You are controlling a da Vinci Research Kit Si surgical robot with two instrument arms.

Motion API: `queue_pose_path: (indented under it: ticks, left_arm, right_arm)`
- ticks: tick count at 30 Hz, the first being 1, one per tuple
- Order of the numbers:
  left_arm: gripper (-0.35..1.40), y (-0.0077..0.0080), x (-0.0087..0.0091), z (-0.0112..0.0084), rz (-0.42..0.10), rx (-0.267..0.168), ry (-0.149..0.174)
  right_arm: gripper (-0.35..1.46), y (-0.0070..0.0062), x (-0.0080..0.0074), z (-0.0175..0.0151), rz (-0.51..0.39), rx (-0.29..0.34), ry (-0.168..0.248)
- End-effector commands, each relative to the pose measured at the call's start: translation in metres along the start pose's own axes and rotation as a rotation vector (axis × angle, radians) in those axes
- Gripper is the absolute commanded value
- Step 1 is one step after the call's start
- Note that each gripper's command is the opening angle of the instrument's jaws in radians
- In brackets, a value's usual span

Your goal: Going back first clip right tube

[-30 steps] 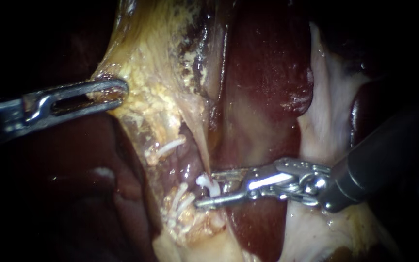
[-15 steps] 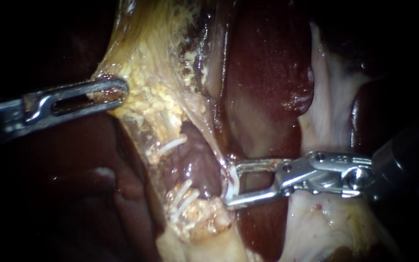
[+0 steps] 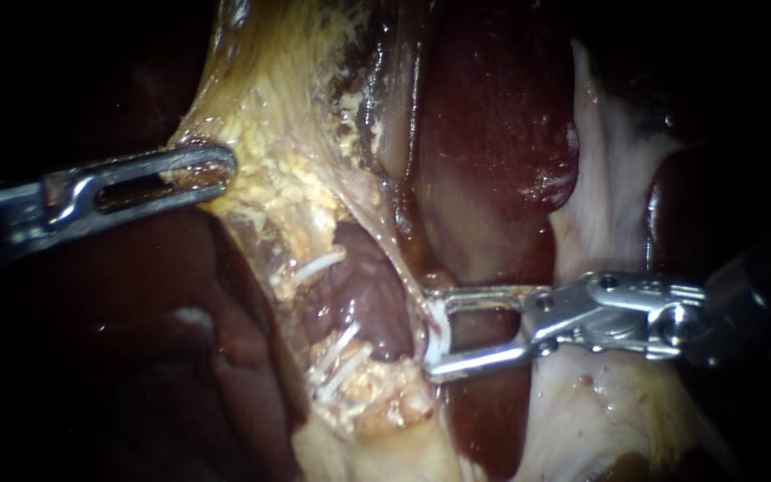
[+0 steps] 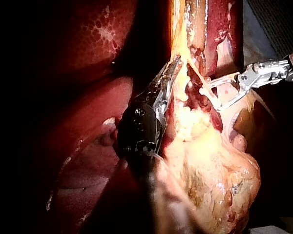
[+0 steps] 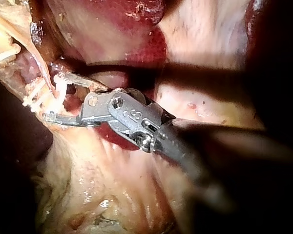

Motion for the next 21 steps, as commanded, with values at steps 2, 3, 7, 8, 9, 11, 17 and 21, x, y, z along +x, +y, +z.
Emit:
queue_pose_path:
  ticks: [2, 3, 7, 8, 9, 11, 17, 21]
  left_arm:
    - [-0.35, 0.0, 0.0, 0.0, 0.0, 0.0, 0.0]
    - [-0.35, 0.0, 0.0, 0.0, 0.0, 0.0, 0.0]
    - [-0.35, 0.0, 0.0, 0.0, 0.0, 0.0, 0.0]
    - [-0.35, 0.0, 0.0, 0.0, 0.0, 0.0, 0.0]
    - [-0.35, 0.0, 0.0, 0.0001, 0.0, 0.0, 0.0]
    - [-0.35, -0.0001, 0.0001, 0.0001, 0.0, -0.001, 0.0]
    - [-0.35, -0.0001, 0.0001, 0.0002, 0.0, -0.001, -0.001]
    - [-0.35, -0.0001, 0.0001, 0.0001, 0.0, -0.002, -0.001]
  right_arm:
    - [0.6, 0.0002, -0.001, 0.0017, 0.016, 0.007, -0.006]
    - [0.6, 0.0003, -0.0016, 0.0027, 0.023, 0.009, -0.007]
    - [0.6, 0.0011, -0.0033, 0.006, 0.05, 0.021, -0.014]
    - [0.6, 0.0012, -0.0036, 0.0066, 0.053, 0.022, -0.015]
    - [0.6, 0.0013, -0.0038, 0.0071, 0.062, 0.022, -0.015]
    - [0.6, 0.0016, -0.0041, 0.0082, 0.071, 0.022, -0.016]
    - [0.6, 0.0026, -0.0039, 0.009, 0.084, 0.025, -0.008]
    - [0.6, 0.0031, -0.0033, 0.0073, 0.089, 0.011, -0.001]
